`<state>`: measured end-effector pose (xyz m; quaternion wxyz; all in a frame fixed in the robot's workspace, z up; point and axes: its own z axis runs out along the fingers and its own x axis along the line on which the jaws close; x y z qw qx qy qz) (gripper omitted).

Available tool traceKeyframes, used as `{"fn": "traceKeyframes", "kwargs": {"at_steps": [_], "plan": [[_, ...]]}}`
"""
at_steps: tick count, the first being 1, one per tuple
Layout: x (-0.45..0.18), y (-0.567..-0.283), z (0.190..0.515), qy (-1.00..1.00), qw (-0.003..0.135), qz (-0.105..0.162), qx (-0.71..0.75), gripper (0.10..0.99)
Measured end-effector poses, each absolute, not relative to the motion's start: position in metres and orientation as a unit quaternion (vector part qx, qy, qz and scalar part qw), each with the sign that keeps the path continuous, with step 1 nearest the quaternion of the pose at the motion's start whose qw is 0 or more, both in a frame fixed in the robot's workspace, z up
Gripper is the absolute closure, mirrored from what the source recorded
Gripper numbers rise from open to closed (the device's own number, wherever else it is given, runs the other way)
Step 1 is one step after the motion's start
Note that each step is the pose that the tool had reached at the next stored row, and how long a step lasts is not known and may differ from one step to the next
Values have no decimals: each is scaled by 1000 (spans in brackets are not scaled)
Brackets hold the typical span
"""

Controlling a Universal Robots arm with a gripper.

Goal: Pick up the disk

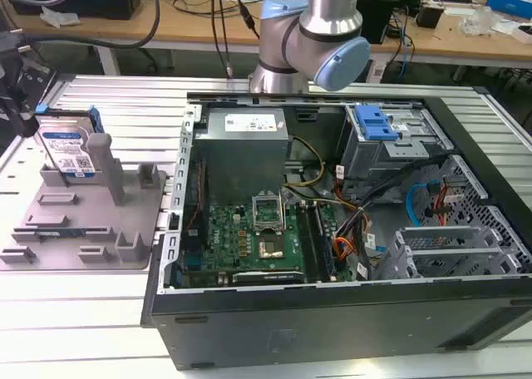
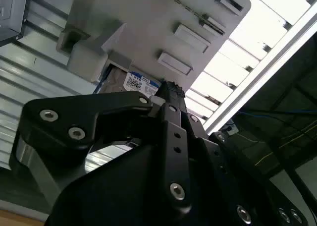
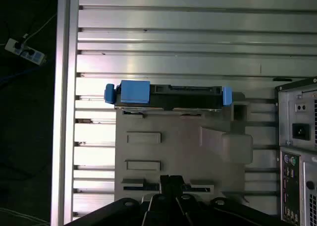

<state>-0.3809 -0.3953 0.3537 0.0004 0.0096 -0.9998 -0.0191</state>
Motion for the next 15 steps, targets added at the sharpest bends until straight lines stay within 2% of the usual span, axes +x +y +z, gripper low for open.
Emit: {"fn": "traceKeyframes", "kwargs": {"at_steps": [15], "plan": [[-381,-395,354,-1000,0,-19,13,980]]}}
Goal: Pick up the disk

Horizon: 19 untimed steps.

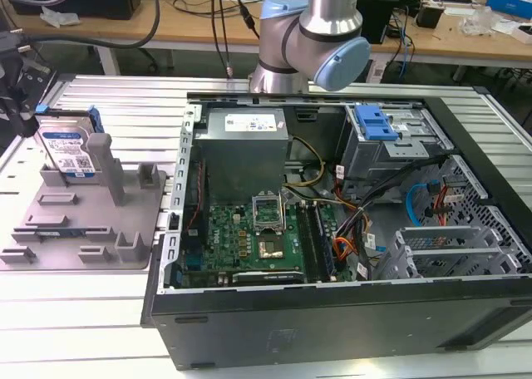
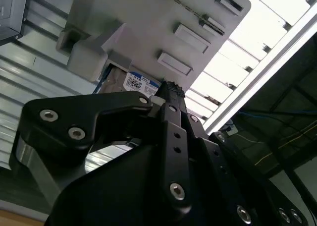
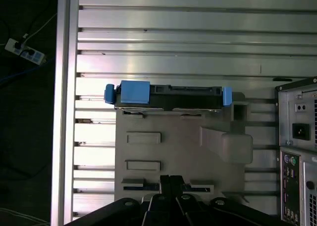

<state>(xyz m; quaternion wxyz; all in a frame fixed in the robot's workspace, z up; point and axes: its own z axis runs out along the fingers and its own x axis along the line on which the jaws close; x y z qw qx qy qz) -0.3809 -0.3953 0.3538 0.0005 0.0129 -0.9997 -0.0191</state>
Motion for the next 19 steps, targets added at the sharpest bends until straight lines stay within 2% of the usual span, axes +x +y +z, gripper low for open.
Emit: {"fn": "traceKeyframes", "kwargs": {"at_steps": [17,18,19], "plan": [[-381,-395,353,-976,4,-19,219,980],[-381,-395,353,-972,5,-19,232,973],[-381,-395,353,-970,5,-18,242,918]]}}
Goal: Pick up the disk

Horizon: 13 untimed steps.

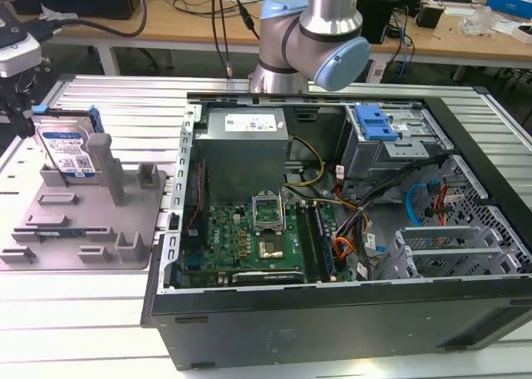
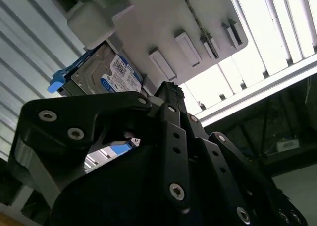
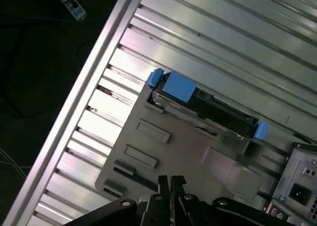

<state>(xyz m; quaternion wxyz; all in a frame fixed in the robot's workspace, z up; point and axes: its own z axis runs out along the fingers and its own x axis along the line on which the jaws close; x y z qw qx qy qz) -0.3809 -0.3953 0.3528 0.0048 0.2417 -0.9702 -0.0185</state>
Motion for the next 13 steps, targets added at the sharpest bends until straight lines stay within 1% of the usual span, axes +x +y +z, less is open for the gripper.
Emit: {"fn": "traceKeyframes", "kwargs": {"at_steps": [1,5,6,7,13], "plan": [[-381,-395,353,-968,5,-18,250,918],[-381,-395,353,-955,6,-18,296,671],[-381,-395,352,-952,6,-18,304,671],[-381,-395,352,-947,6,-18,320,604],[-381,-395,352,-922,8,-18,387,604]]}}
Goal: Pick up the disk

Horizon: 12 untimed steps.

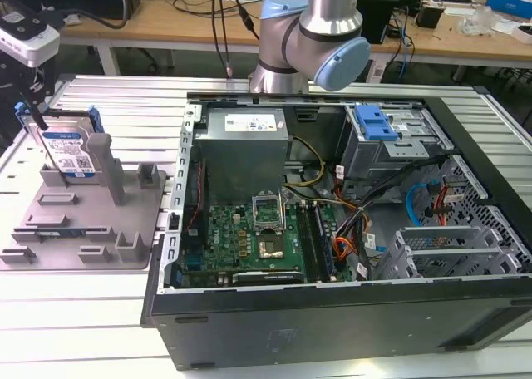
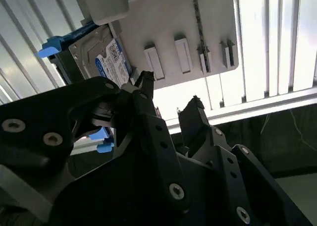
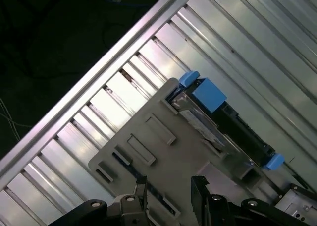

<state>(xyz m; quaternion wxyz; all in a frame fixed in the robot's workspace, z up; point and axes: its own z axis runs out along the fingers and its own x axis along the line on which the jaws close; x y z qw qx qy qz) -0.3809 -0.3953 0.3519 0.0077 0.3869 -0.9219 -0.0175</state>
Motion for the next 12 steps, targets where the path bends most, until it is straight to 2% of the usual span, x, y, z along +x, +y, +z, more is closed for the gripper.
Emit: {"fn": "traceKeyframes", "kwargs": {"at_steps": [12], "plan": [[-381,-395,351,-866,10,-16,501,604]]}}
